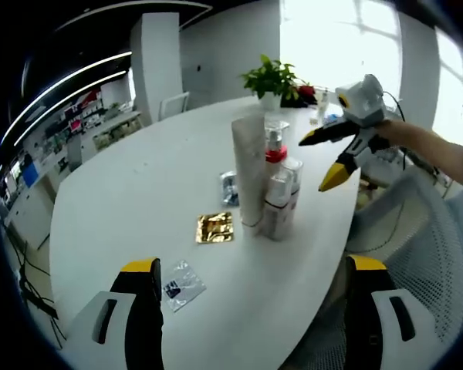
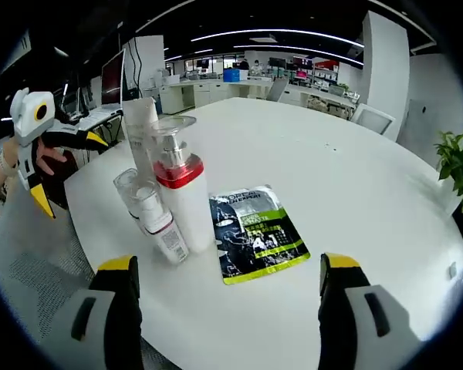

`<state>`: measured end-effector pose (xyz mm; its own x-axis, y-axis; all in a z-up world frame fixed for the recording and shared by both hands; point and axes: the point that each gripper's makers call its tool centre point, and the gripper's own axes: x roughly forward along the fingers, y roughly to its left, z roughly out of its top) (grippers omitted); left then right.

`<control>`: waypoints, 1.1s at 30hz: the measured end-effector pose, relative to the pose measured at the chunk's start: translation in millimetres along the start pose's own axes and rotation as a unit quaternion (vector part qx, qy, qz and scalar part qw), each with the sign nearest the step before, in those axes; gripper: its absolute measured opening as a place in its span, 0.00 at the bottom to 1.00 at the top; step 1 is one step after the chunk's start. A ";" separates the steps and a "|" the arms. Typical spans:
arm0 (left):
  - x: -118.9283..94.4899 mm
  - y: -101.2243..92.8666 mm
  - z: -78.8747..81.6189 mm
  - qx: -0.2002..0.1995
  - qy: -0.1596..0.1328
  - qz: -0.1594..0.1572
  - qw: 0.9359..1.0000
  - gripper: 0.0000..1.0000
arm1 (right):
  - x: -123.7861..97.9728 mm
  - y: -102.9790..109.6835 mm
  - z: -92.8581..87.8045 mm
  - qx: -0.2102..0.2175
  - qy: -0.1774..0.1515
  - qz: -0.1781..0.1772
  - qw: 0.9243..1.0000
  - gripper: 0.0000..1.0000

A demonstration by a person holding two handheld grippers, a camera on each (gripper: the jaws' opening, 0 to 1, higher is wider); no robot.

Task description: Arrange the skincare products in the storage area until every visible bottle or jar stands upright without overlapping.

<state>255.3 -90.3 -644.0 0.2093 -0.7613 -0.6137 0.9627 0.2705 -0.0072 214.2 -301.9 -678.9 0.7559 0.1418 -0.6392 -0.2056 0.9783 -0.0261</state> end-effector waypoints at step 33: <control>-4.7 3.1 -7.2 -0.026 0.001 0.009 1.000 0.97 | 54.2 -27.6 -23.3 -0.041 0.049 0.041 0.997 0.80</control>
<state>256.1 -81.7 -646.8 0.2255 -0.7549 -0.6159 0.9486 0.3141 -0.0377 246.3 -324.7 -730.7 0.6704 0.2021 -0.7140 -0.3183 0.9475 -0.0307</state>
